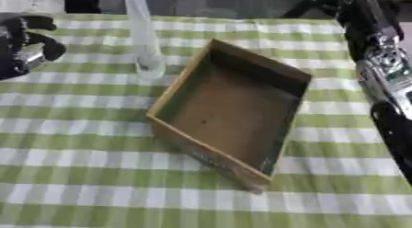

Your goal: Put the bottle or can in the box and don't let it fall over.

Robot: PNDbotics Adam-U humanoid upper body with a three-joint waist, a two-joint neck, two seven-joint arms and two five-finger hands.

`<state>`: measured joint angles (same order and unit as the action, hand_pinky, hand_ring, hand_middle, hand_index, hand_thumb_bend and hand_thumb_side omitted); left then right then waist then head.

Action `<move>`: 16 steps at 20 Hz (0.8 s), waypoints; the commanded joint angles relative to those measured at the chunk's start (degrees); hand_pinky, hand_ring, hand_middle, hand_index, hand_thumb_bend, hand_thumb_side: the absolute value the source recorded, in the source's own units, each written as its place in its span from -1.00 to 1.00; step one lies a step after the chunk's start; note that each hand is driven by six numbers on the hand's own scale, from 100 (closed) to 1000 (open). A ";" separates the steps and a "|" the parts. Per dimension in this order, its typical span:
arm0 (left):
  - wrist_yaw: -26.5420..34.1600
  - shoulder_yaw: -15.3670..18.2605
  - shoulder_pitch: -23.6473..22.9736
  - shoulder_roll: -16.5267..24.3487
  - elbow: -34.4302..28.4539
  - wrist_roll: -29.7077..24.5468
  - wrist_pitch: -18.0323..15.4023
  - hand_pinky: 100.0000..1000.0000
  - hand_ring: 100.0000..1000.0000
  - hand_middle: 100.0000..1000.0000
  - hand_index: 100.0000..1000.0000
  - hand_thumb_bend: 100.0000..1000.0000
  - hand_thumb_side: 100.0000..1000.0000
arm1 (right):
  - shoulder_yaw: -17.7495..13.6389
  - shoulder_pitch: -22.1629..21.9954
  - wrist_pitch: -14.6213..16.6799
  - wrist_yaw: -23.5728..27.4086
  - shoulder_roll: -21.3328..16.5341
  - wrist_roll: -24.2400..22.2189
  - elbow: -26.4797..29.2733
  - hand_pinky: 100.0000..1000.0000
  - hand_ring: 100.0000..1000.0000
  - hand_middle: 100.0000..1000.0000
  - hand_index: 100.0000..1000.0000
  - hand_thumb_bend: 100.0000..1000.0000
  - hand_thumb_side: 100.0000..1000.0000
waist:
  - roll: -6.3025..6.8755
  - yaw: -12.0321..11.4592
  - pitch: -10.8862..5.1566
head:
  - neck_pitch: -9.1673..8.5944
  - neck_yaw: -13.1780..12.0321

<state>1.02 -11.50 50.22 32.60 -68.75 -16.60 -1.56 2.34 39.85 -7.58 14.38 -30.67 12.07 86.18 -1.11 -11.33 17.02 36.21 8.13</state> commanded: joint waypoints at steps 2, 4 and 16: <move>-1.17 0.22 2.51 -0.69 1.22 1.05 -0.32 0.98 0.56 0.64 0.79 0.14 0.04 | -0.14 1.25 0.12 -0.10 -0.77 -0.25 0.49 0.77 0.58 0.71 0.70 -1.00 0.40 | 0.04 0.16 -0.73 | -1.19 0.07; -1.62 0.24 3.33 -1.65 1.89 1.60 -0.49 0.98 0.56 0.64 0.78 0.12 0.01 | -0.12 1.35 0.11 -0.09 -0.72 -0.28 0.48 0.77 0.58 0.71 0.70 -1.00 0.40 | -0.04 0.24 -0.61 | -1.45 0.04; -4.22 0.26 7.47 -4.47 4.12 3.80 -1.95 0.98 0.55 0.65 0.78 0.14 -0.03 | -0.15 2.13 0.07 0.01 -0.64 -0.34 0.85 0.77 0.58 0.71 0.70 -1.00 0.41 | -0.46 1.51 0.92 | -2.67 -0.57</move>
<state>-2.88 -11.64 56.36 27.36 -64.15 -13.22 -3.32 2.53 40.89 -7.54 14.38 -30.46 11.75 86.03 -1.75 -9.80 19.05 34.42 7.70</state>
